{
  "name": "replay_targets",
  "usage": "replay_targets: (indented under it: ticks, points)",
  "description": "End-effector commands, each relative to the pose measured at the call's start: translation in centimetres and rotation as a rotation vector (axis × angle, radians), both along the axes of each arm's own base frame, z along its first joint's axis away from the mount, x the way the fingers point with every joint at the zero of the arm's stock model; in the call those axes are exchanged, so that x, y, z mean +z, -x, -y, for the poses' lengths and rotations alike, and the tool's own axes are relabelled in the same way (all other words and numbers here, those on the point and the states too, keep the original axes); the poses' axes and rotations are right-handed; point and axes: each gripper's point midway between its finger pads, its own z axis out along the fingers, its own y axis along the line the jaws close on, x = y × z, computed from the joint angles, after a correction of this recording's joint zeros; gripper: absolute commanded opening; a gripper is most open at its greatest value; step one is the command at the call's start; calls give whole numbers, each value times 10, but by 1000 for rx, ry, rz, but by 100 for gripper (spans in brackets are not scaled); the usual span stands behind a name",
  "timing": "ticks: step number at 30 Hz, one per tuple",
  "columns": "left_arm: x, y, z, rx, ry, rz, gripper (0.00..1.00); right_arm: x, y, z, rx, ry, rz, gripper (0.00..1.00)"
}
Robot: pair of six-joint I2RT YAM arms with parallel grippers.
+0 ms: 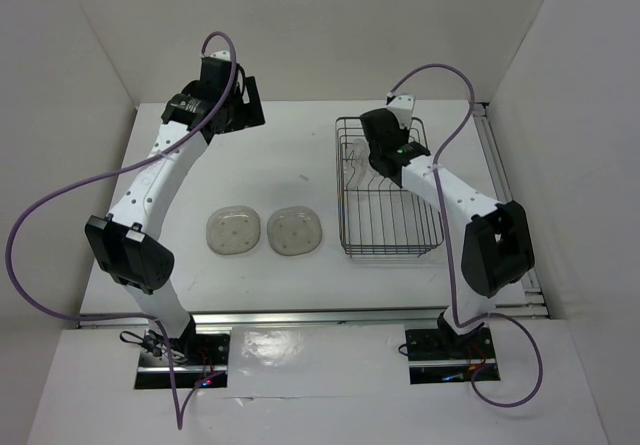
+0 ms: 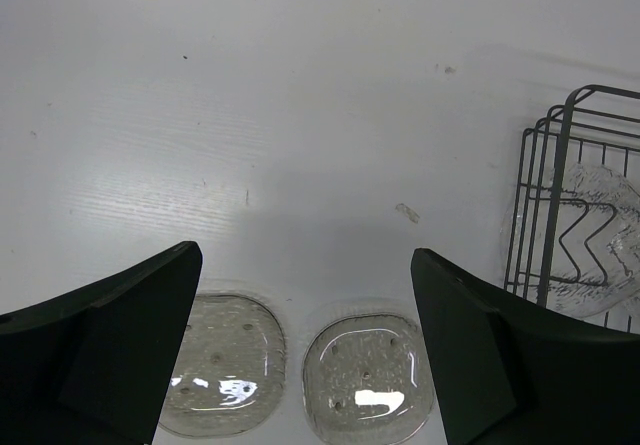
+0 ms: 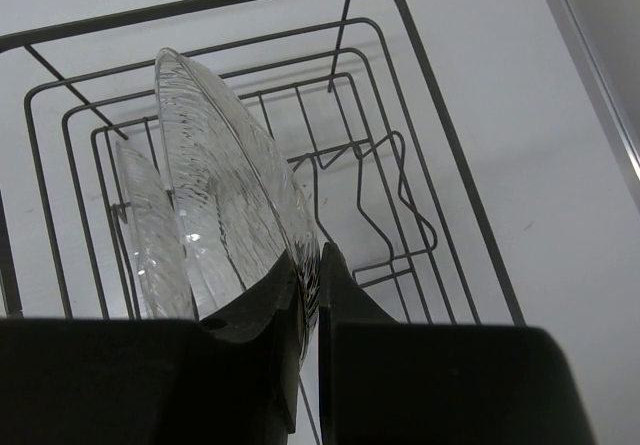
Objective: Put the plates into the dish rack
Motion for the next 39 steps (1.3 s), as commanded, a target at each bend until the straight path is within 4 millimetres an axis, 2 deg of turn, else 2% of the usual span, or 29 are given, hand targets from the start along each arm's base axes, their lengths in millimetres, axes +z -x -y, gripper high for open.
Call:
replay_targets:
  ticks: [1, 3, 5, 6, 7, 9, 10, 11, 14, 16, 17, 20, 21, 23, 24, 25, 26, 27, 30, 31, 33, 34, 35, 36, 37, 38, 39]
  points:
    - [23, -1, 1, -23, 11, 61, 100, 14, -12, -9, -18, -18, 53, 1]
    - [23, -1, 1, -24, 11, 61, 100, 15, -14, -11, -10, -28, 60, 3]
    - [23, -1, 1, -24, 11, 61, 100, 8, -16, -18, 0, -21, 47, 5]
    - [23, -1, 1, -24, 11, 61, 100, 12, -16, -17, -11, -24, 54, 10]
    - [23, -1, 1, -24, 11, 61, 100, 4, -16, -17, -11, -13, 32, 16]
    - [23, -1, 1, -24, 11, 61, 100, 4, -15, -21, -2, -13, 32, 26]
    - [23, -1, 1, -24, 11, 61, 100, 4, -15, -21, -2, -13, 32, 35]
    - [23, -1, 1, -24, 11, 61, 100, 6, -16, -22, -2, -19, 43, 51]
    - [15, -4, 2, -29, -1, 44, 100, 2, -17, -22, -2, -14, 35, 69]
    - [15, -4, 2, -29, -1, 44, 100, 6, -19, -25, 7, -26, 43, 73]
    - [10, -6, 3, -29, -4, 33, 100, 1, -21, -23, 5, -26, 32, 73]
    - [-1, -12, 0, -20, -12, 8, 100, 9, -22, -23, 5, -35, 48, 80]
    - [-13, -14, 0, -20, -19, -17, 100, 13, -21, -23, 5, -39, 56, 84]
    - [-32, -14, 3, -29, -26, -66, 100, 19, -20, -16, -12, -33, 56, 84]
    - [-52, -16, -8, 6, -16, -120, 100, 32, -19, -14, -20, -41, 85, 84]
    - [-69, -11, -9, -1, 10, -167, 100, 34, -14, -7, -39, -20, 75, 84]
    - [-71, -10, -14, 6, 32, -182, 100, 46, -12, -9, -47, -34, 106, 84]
    - [-90, -1, -28, 36, 40, -234, 100, 59, -4, -4, -54, -37, 122, 84]
    - [-93, 19, -43, 82, 14, -252, 100, 84, 8, 6, -74, -41, 156, 85]
    - [-103, 33, -51, 106, 3, -300, 100, 96, 17, 11, -70, -46, 178, 85]
    - [-103, 52, -56, 128, -1, -323, 100, 104, 26, 8, -18, -77, 184, 85]
    - [-121, 69, -63, 146, -8, -383, 100, 118, 34, 8, 11, -106, 216, 88]
    - [-127, 77, -65, 159, -14, -400, 100, 109, 39, 0, 67, -130, 190, 89]
    - [-127, 87, -66, 173, -2, -399, 100, 112, 43, -4, 101, -145, 197, 89]
    - [-145, 104, -69, 191, -3, -450, 100, 117, 50, -5, 128, -170, 215, 89]
    - [-150, 109, -69, 186, 16, -457, 100, 115, 54, -8, 154, -184, 210, 89]
    - [-154, 114, -69, 200, 27, -458, 100, 116, 56, -20, 229, -211, 207, 91]
